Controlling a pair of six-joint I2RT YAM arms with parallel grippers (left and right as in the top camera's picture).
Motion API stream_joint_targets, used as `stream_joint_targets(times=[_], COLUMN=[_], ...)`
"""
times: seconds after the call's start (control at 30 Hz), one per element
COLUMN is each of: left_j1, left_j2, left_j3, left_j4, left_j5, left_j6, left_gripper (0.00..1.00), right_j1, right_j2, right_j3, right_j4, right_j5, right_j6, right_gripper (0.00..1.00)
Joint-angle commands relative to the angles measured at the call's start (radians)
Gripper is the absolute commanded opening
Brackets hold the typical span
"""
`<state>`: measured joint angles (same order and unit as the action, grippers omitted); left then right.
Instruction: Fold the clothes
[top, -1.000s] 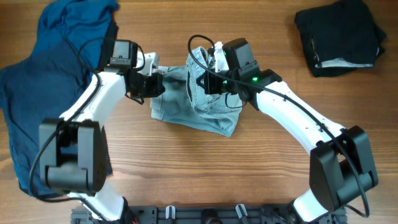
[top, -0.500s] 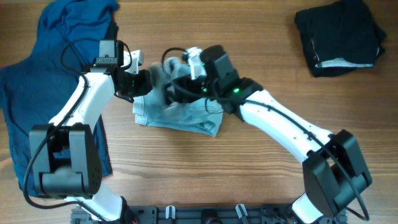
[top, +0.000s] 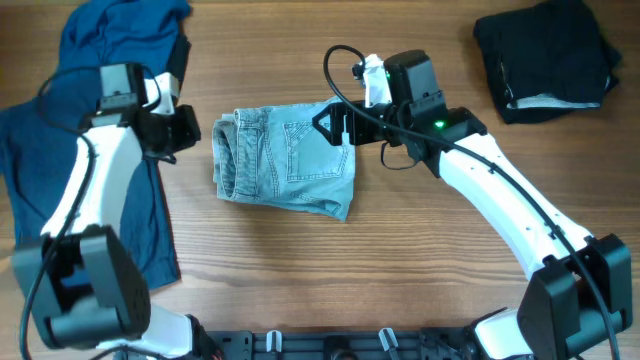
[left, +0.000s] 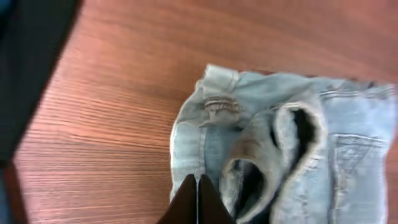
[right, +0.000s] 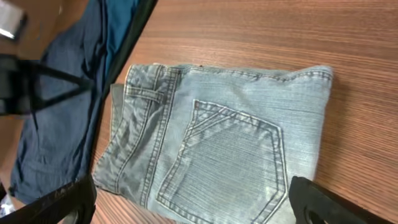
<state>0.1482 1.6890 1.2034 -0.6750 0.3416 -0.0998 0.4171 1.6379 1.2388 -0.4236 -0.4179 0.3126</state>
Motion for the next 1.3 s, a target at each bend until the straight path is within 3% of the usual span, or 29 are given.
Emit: stream_joint_targets(times=[0.0,0.03,0.07,0.1,0.17,0.27,0.43,0.57,0.7,0.8,0.93,1.27], left_j1=[-0.031,-0.046,-0.064,-0.085,-0.108,-0.107,-0.105,-0.105,-0.092,-0.06,-0.06,-0.057], left_j2=[-0.021,-0.021,-0.021,-0.021,-0.021,-0.021,-0.02,-0.019,-0.019,-0.019,-0.019,-0.022], left_j3=[-0.005,-0.004,-0.005,-0.005,-0.004,-0.005,-0.005,-0.005,-0.004,-0.004,-0.004,-0.004], left_j4=[-0.003,-0.003,-0.003,-0.01,-0.034,-0.048,-0.067,-0.08,-0.049,0.089,0.172,0.122], left_j5=[0.163,0.191,0.209,0.211,0.212,0.301,0.306,0.254,0.216,0.217,0.217,0.131], left_j6=[-0.009,-0.009,-0.009,-0.008,0.028,0.04,0.071,0.071,0.069,-0.056,-0.109,-0.114], left_gripper=[0.04,0.07,0.2,0.42,0.73,0.9,0.98,0.96,0.99,1.0,1.0,1.0], right_j1=[0.006,0.006,0.004,-0.001,-0.024,-0.105,-0.234,-0.304,-0.304,-0.303,-0.28,-0.238], right_j2=[-0.001,-0.001,-0.001,-0.001,-0.001,-0.001,-0.001,-0.001,-0.001,-0.001,-0.001,-0.001], right_j3=[0.014,0.014,0.014,0.014,0.014,0.014,0.014,0.014,0.014,0.013,0.013,0.013], right_j4=[-0.008,-0.011,-0.019,-0.029,-0.057,-0.121,-0.17,-0.179,-0.179,-0.216,-0.232,-0.301], right_j5=[0.008,0.011,0.02,0.028,0.031,0.029,0.016,-0.045,-0.055,-0.089,-0.13,-0.129], right_j6=[-0.045,-0.051,-0.051,-0.052,-0.052,-0.052,-0.091,-0.13,-0.126,-0.127,-0.126,-0.127], right_gripper=[1.0,1.0,1.0,1.0,1.0,1.0,1.0,1.0,1.0,1.0,1.0,1.0])
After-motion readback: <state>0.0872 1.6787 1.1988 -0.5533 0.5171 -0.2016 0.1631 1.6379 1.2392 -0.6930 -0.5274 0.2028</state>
